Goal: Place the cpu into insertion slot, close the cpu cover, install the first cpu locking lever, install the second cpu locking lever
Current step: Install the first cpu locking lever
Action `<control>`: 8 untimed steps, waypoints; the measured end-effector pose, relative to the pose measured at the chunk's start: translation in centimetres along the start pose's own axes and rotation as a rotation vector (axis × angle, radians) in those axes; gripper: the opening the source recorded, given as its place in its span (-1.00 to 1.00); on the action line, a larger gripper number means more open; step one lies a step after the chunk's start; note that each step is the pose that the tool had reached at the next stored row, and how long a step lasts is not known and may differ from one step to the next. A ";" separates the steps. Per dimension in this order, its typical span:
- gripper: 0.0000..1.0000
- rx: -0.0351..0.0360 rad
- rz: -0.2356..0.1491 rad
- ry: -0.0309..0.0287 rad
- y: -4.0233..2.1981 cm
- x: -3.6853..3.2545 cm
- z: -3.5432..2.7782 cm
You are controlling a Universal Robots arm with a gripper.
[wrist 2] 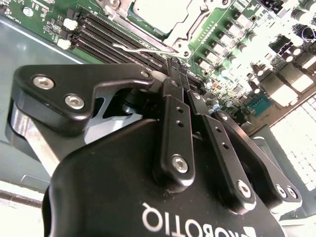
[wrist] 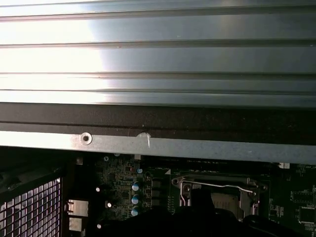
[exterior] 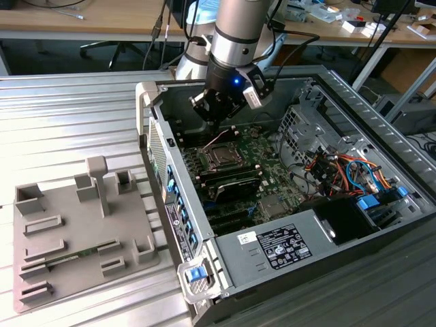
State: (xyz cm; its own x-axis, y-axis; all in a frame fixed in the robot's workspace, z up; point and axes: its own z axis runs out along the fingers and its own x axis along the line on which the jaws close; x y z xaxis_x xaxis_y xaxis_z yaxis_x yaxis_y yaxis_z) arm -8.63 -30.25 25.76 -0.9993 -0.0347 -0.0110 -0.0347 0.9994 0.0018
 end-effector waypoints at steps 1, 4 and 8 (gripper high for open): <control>-0.79 0.0001 0.000 0.0000 0.00 0.00 0.01; -0.79 -0.0006 0.000 -0.0001 0.00 0.03 0.11; -0.79 -0.0007 0.000 0.0000 0.00 0.04 0.25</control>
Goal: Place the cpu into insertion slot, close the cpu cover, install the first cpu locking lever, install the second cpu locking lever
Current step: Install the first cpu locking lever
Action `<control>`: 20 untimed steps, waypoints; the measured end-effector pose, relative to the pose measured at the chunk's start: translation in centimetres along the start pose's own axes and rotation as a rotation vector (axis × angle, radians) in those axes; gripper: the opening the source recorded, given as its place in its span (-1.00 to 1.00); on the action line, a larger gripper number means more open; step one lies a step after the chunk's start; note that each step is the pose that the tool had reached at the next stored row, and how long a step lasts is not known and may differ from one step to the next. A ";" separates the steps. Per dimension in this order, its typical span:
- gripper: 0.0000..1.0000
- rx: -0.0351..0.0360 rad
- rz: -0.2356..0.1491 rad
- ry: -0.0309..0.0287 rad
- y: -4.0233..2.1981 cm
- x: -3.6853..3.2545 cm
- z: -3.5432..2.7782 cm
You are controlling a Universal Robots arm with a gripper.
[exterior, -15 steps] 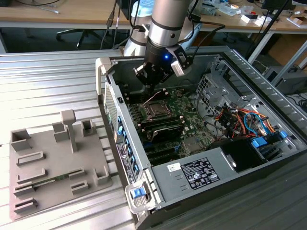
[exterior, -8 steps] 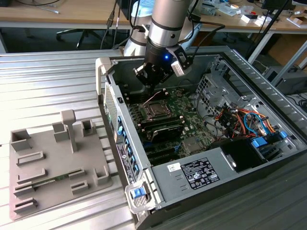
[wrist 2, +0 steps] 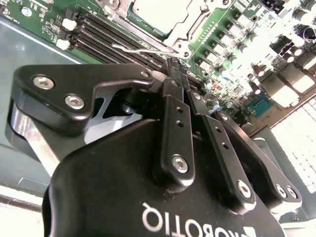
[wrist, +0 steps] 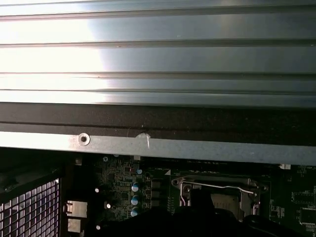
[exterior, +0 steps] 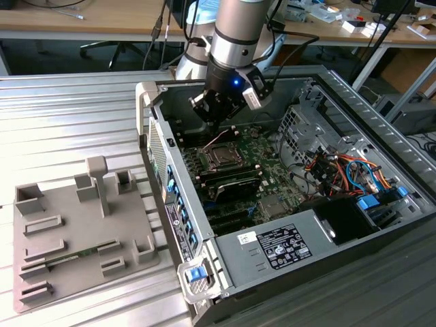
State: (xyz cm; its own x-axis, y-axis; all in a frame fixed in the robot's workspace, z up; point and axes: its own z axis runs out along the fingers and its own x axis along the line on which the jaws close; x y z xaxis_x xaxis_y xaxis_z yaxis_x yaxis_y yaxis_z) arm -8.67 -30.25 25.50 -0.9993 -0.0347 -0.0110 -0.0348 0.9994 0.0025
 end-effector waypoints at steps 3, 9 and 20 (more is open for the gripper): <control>-0.79 0.0000 0.000 0.0000 0.00 0.04 0.13; -0.79 0.0001 0.000 0.0001 0.00 0.04 0.38; -0.79 -0.0002 -0.002 -0.0001 0.00 0.05 0.92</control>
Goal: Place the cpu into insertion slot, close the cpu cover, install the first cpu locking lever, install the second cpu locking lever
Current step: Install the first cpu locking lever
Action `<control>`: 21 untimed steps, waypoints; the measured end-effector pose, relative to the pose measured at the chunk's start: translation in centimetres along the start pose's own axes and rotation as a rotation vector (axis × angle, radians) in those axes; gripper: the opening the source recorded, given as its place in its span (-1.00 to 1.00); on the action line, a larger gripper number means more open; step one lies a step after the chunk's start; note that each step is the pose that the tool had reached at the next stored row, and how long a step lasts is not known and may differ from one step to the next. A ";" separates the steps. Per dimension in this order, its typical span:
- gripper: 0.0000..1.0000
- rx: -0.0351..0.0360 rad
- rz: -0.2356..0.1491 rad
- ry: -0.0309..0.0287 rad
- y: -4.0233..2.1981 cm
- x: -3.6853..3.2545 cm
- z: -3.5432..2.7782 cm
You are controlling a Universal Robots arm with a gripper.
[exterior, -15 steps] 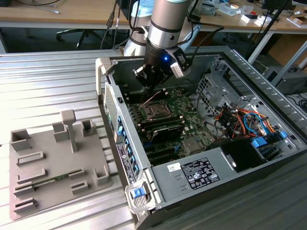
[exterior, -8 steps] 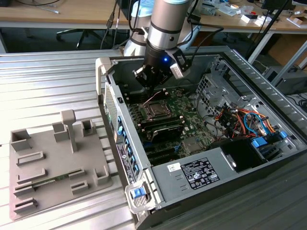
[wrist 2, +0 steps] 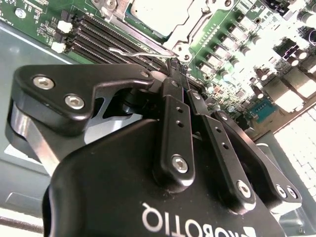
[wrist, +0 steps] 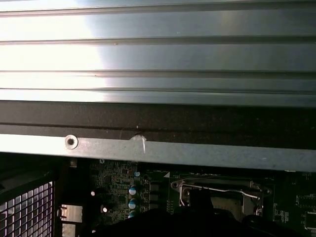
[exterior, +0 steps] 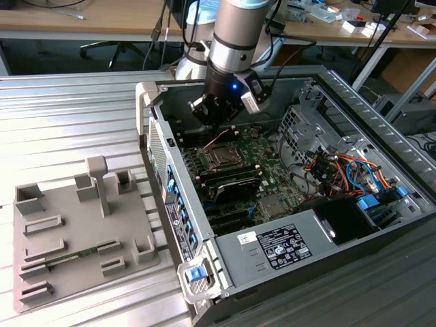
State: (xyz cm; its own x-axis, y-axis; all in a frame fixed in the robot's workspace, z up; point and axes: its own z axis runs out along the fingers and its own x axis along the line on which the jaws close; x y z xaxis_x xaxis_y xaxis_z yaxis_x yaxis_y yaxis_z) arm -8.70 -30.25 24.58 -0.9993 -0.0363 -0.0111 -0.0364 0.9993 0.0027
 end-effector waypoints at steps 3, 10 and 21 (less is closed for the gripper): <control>-0.79 0.0000 -0.012 0.0001 0.08 0.01 0.17; -0.79 -0.0006 -0.063 0.0003 0.44 -0.01 0.64; -0.79 -0.0007 -0.066 0.0003 0.45 0.00 1.27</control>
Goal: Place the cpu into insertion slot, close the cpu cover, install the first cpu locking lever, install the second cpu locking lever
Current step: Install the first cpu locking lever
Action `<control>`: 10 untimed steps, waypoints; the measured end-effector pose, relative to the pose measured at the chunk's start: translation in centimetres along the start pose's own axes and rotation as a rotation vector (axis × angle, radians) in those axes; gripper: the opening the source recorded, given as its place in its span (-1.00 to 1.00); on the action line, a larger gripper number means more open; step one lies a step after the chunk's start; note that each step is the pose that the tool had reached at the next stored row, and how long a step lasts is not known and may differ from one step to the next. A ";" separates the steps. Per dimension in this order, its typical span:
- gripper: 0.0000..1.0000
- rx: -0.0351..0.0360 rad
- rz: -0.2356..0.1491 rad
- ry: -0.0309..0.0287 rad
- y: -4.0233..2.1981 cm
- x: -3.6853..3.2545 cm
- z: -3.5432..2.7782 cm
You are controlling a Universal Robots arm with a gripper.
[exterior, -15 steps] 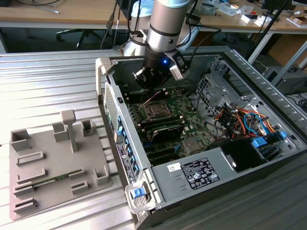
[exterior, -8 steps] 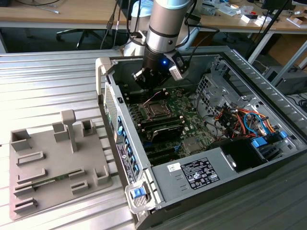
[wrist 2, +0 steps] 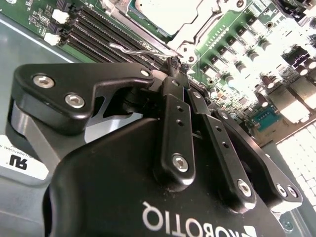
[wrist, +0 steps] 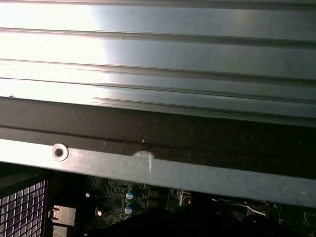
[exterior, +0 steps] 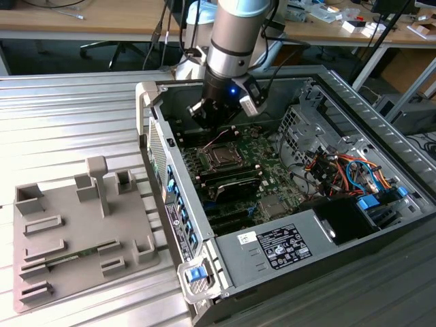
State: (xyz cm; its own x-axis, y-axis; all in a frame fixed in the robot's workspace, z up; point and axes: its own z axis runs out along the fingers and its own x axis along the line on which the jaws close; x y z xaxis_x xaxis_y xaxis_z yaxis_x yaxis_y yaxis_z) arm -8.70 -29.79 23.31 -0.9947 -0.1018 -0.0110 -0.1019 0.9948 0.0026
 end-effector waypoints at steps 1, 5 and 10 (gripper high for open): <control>-0.79 0.0000 0.000 -0.0001 0.00 0.00 0.05; -0.79 0.0000 -0.001 0.0000 0.00 0.00 0.27; -0.79 0.0000 -0.003 0.0000 0.06 0.00 0.66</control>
State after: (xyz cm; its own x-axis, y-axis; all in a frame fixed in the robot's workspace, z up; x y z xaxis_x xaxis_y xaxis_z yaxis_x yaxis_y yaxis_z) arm -8.71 -29.73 22.64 -0.9945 -0.1045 -0.0110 -0.1045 0.9945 0.0026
